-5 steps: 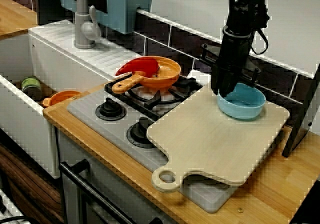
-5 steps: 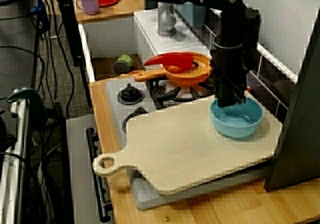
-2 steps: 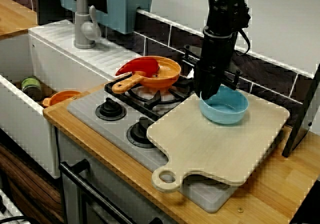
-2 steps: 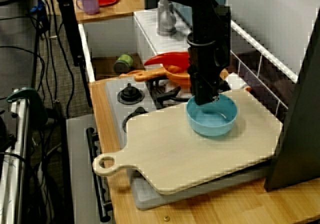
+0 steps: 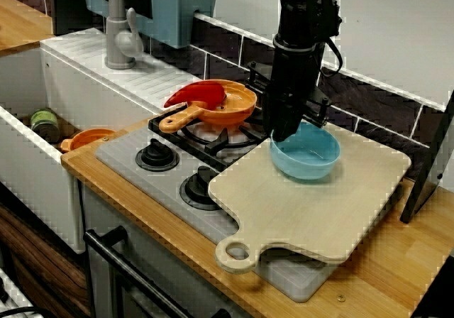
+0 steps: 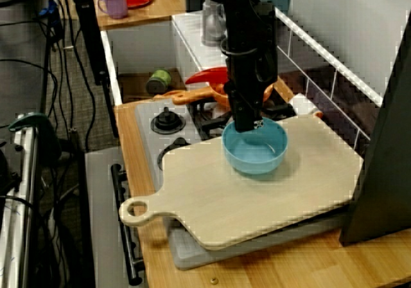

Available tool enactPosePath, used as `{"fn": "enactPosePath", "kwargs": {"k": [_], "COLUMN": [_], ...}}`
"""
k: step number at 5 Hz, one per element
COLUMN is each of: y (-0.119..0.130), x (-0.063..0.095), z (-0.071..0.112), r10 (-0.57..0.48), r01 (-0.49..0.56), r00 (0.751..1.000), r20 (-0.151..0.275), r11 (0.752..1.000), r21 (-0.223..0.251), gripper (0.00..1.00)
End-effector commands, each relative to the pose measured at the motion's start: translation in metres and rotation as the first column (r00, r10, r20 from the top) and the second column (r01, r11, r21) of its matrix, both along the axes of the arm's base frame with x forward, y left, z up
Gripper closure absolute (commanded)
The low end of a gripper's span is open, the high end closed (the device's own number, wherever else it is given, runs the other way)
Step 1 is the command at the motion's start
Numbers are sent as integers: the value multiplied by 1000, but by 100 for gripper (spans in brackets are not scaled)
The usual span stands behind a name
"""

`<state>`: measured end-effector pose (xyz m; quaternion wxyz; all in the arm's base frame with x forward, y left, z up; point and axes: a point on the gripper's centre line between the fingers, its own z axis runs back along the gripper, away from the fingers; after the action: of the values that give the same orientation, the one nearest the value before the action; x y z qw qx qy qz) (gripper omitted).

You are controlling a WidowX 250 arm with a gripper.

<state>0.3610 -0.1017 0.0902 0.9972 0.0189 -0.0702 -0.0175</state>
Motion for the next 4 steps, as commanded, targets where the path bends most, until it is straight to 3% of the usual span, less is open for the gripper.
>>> {"fn": "enactPosePath", "kwargs": {"k": [1, 4], "y": [1, 8], "x": [-18, -42], "z": [23, 23], "r10": [-26, -40], "r01": [27, 42], "r00": [996, 994], "r20": [84, 99], "r11": [1000, 999], "r21": [-14, -18], "gripper": [100, 100]}}
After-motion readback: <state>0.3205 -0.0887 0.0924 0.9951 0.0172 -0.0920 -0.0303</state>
